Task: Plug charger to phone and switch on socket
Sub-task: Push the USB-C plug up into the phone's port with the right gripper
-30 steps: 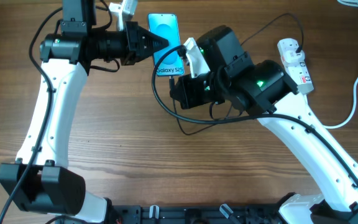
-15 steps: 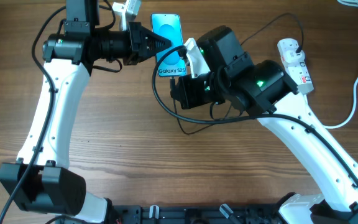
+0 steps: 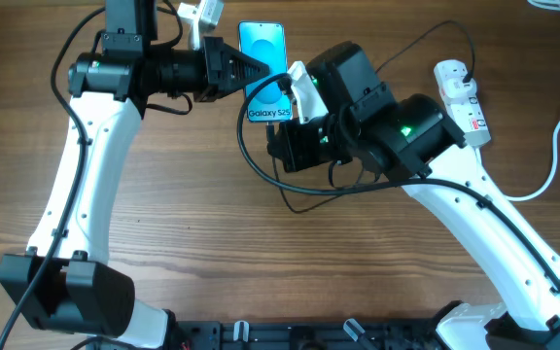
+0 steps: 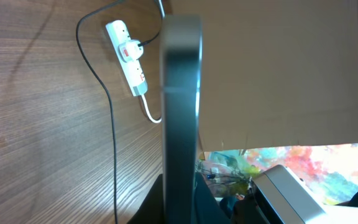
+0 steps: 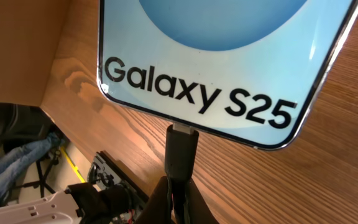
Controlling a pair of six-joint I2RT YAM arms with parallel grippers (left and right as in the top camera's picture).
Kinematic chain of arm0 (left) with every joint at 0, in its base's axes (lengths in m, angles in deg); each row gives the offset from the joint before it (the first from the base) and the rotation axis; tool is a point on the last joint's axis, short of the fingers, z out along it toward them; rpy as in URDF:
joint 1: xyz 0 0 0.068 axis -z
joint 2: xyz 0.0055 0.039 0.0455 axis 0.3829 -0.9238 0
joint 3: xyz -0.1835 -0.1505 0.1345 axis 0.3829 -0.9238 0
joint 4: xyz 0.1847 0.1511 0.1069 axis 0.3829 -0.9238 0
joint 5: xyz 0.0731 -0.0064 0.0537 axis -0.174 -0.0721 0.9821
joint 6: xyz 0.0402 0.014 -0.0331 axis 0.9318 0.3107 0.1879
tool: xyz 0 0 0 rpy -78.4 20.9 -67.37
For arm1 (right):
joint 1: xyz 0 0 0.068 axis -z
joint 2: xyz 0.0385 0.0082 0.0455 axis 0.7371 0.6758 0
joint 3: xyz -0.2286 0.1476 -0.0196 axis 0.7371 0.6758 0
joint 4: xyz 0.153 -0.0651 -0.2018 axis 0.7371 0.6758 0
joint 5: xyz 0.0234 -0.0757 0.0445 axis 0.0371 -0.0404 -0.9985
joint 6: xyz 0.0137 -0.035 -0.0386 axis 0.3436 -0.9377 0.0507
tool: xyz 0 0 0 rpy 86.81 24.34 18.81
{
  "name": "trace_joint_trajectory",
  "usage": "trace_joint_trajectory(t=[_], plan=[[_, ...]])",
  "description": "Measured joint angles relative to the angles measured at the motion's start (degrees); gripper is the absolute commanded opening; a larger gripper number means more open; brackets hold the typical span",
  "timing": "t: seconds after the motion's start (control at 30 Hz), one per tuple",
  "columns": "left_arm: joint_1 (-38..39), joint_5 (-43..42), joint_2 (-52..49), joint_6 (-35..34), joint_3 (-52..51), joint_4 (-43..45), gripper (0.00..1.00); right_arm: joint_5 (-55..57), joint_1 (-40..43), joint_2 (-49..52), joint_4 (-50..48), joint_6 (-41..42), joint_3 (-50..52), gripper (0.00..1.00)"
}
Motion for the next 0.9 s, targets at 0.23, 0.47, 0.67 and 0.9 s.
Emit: trace_joint_trajectory(t=[0.23,0.47,0.67,0.9], plan=[[0.3,0.7,0.0,0.4,0.0,-0.6,0.04,0.7,-0.3,0.0,-0.5,0.0,0.0,0.04],[0.2,2.1,0.0,0.2,0.5,-1.4,0.04,1.7,-0.5,0.0,-1.7,0.0,0.0,0.04],[-0.2,2.9,0.0,0.2,0.8,-2.0,0.04,2.4,-0.7,0.0,-3.0,0.0,0.5,0.05],[-0.2,3.7,0.0,0.2,0.8,-2.4,0.04,4.1,-1.2,0.0,-3.0,0.0,0.6,0.05]])
